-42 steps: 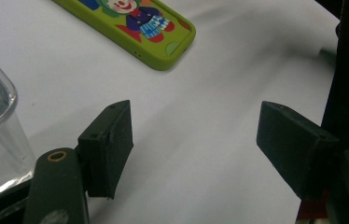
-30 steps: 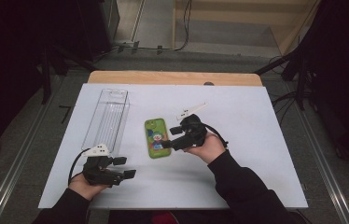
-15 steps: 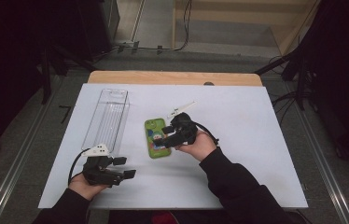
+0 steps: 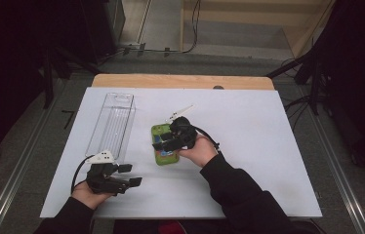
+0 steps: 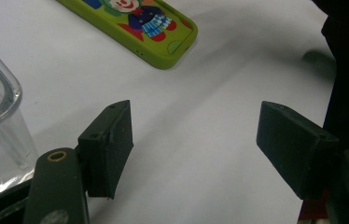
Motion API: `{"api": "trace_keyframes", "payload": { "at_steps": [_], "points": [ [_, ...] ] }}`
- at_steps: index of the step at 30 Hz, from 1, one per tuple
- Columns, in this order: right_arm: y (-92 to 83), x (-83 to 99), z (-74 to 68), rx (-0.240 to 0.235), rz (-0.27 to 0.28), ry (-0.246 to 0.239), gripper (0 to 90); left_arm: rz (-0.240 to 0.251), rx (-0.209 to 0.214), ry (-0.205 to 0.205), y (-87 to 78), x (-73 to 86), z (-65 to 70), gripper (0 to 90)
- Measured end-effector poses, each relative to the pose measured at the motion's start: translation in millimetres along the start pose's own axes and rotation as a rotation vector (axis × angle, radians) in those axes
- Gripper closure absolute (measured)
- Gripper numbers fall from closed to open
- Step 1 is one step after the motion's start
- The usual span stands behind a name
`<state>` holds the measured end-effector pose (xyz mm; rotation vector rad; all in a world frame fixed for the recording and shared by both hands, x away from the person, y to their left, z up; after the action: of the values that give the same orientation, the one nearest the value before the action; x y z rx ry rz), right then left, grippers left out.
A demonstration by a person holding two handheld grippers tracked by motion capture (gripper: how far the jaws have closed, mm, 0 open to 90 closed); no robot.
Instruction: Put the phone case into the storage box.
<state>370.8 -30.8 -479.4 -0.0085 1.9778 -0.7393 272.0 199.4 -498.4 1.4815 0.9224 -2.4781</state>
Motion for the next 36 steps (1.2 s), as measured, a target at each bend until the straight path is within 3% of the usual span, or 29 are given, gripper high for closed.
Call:
{"api": "trace_keyframes", "payload": {
  "at_steps": [3,4,5,6,11,21,36],
  "points": [
    [4.7,1.6,-0.2,0.003,-0.017,0.008,63.5,-0.002,0.002,0.000,0.2,0.0,-0.1,27.9],
    [8.5,3.5,-1.1,-0.003,-0.034,0.008,77.6,-0.002,0.002,0.001,0.2,0.0,0.0,27.9],
    [8.5,3.5,-1.1,-0.003,-0.034,0.008,77.6,-0.002,0.002,0.001,0.2,0.0,0.0,27.9],
    [13.3,5.2,-2.3,-0.022,-0.039,0.008,87.6,-0.002,0.002,0.000,0.2,0.0,0.0,27.9],
    [21.8,8.3,-4.8,-0.040,-0.058,0.013,87.7,0.000,0.001,0.000,-0.1,0.1,0.0,27.9],
    [35.5,13.0,-3.4,-0.013,-0.071,0.006,87.7,-0.003,0.005,0.001,0.2,0.0,0.4,27.9],
    [54.5,21.2,-1.3,0.025,-0.103,0.047,87.7,-0.001,0.006,0.000,0.2,0.1,0.5,27.9]
  ]
}}
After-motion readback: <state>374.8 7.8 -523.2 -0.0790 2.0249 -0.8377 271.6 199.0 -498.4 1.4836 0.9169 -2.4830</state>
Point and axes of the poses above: each handheld gripper's, and its own axes: y roughly forward along the jaws, x roughly out of its underside, z roughly to its right, the point moved 3 cm from there along y, roughly forward along the jaws, and after that the axes turned 13 degrees about z, right-handed, at the moved point
